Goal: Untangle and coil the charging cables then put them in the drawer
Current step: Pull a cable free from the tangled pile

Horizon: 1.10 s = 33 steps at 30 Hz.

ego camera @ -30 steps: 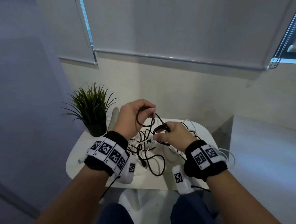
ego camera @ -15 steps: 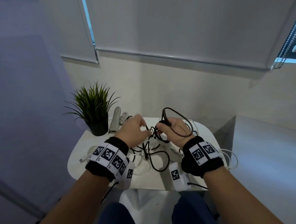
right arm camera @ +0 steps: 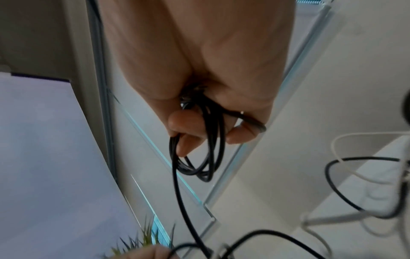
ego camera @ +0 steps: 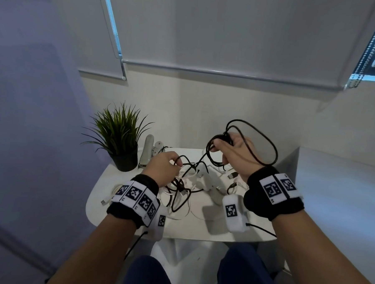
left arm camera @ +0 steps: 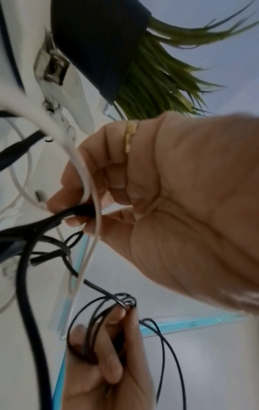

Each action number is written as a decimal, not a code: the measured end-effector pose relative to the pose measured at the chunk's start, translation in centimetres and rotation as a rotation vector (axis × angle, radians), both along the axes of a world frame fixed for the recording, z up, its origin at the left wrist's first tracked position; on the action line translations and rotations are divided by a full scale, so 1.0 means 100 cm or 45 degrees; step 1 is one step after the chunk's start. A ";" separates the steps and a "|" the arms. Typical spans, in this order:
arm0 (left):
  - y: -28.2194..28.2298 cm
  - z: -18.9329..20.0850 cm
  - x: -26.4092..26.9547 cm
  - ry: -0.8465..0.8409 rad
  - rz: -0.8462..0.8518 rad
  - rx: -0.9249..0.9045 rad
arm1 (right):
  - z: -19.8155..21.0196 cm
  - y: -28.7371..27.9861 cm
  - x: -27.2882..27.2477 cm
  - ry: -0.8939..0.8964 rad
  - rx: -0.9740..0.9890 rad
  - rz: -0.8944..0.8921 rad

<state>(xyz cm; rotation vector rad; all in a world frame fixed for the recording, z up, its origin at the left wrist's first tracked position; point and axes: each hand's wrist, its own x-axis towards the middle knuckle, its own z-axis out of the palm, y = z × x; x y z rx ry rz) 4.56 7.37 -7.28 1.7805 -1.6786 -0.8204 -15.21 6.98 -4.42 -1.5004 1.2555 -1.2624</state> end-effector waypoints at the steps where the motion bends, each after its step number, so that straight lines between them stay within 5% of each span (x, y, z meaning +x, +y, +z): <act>1: -0.001 -0.001 0.002 0.025 0.024 -0.015 | 0.002 -0.002 -0.002 0.002 -0.018 0.005; 7: -0.006 -0.003 0.010 0.163 0.153 -0.206 | 0.018 -0.006 -0.011 -0.108 -0.116 -0.037; 10: -0.008 -0.003 0.013 -0.072 0.154 -0.282 | 0.021 -0.006 -0.012 -0.107 -0.097 -0.055; 13: -0.007 -0.001 0.009 -0.277 0.107 -0.076 | 0.017 -0.004 -0.009 -0.075 -0.067 -0.043; 20: 0.005 -0.005 0.001 -0.529 -0.014 0.027 | 0.013 -0.001 -0.005 -0.113 -0.054 -0.047; 33: -0.003 -0.004 0.007 -0.034 0.067 -0.049 | 0.001 -0.012 -0.011 -0.341 0.081 -0.191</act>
